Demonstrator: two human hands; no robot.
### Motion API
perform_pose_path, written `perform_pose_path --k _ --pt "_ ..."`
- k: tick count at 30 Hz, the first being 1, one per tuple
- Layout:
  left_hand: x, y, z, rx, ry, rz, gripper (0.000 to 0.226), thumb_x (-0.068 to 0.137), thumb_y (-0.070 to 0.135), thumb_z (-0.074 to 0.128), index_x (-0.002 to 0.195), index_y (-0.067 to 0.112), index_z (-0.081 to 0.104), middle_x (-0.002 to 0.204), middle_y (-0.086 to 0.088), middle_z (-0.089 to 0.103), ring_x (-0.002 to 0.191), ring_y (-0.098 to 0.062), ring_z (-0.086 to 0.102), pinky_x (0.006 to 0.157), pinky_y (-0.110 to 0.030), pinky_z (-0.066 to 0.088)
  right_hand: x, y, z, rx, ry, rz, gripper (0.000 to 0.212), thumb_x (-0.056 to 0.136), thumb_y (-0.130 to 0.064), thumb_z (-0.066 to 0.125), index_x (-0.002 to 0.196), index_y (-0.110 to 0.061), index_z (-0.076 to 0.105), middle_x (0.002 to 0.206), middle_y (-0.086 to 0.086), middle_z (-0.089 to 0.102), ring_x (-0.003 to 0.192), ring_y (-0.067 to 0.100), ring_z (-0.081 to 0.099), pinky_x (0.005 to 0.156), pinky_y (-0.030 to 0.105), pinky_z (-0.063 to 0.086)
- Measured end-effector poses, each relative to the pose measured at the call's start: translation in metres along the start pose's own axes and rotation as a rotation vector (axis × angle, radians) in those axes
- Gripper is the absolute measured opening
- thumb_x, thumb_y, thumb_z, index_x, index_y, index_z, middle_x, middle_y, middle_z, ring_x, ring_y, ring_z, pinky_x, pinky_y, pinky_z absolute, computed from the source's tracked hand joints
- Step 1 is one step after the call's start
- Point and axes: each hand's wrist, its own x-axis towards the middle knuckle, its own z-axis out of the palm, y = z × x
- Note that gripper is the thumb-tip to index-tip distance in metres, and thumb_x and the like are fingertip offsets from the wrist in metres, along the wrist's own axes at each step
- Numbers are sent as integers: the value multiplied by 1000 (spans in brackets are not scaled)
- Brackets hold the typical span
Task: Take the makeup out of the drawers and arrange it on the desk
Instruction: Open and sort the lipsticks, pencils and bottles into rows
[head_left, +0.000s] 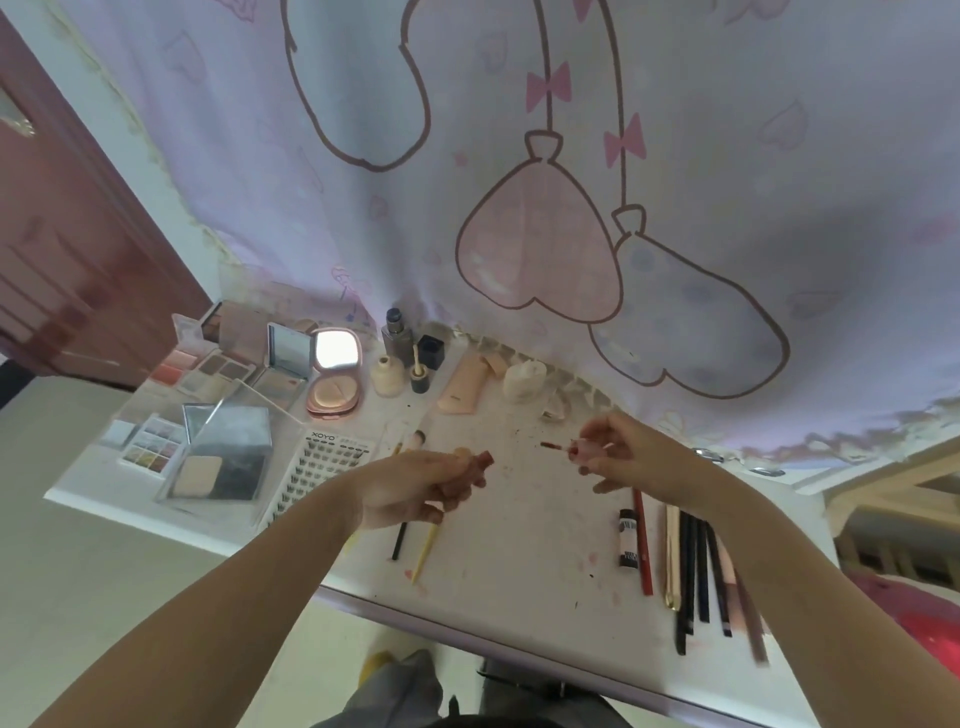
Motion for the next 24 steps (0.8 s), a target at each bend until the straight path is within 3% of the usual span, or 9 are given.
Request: perform_pose_path --k 3,7,9,11,14,16,18,21,24 --pt "12 -8 3 -92 191 139 24 95 21 54 116 10 58 98 -5 64 84 -15 60 76 -26 47 13 22 10 296 24 76 31 91 -20 60 122 -16 55 114 6 64 100 13 67 78 27 57" --pt "39 -6 19 -31 378 218 23 91 18 61 113 16 55 107 0 70 101 -15 66 91 -29 50 37 45 38 501 199 140 22 93 -24 58 111 -12 54 110 8 67 98 16 68 79 32 57" --pt "57 -4 24 152 502 238 19 88 23 63 107 22 59 107 6 67 103 -11 62 94 -27 47 52 53 50 345 298 108 16 93 -29 57 105 -18 54 109 0 66 99 11 64 83 29 54" --pt "76 -2 24 477 673 283 22 87 30 63 109 26 62 105 10 59 94 -5 55 89 -24 45 68 60 57 136 403 28 16 92 -36 58 101 -23 58 104 -3 65 94 9 62 81 25 51" --pt "99 0 22 772 814 368 25 88 34 61 112 25 63 103 8 55 92 -10 51 86 -27 40 91 65 64 -27 520 -20 20 93 -39 53 103 -21 59 100 -2 63 84 10 61 72 20 48" --pt "112 -2 19 888 840 374 22 90 35 58 109 24 62 106 7 57 98 -14 51 87 -30 35 99 67 70 -64 526 -8 16 94 -29 55 104 -17 57 98 -3 62 84 10 59 72 17 45" --pt "121 -6 15 987 849 383 19 92 35 54 105 23 62 107 5 59 101 -18 51 87 -32 33 105 70 76 -178 549 -38 14 92 -23 57 103 -13 57 97 -2 62 88 15 58 76 24 48" --pt "128 -11 11 1126 849 379 22 93 34 53 106 19 62 108 1 59 103 -22 50 84 -33 31 110 74 82 -371 596 -82 15 93 -23 55 100 -11 57 100 3 60 92 21 52 82 35 46" --pt "130 -13 10 1140 847 359 25 93 34 52 110 17 60 109 -1 58 104 -25 49 84 -33 29 111 74 83 -382 605 -74 20 94 -25 54 104 -9 57 106 6 57 96 23 50 85 37 45"
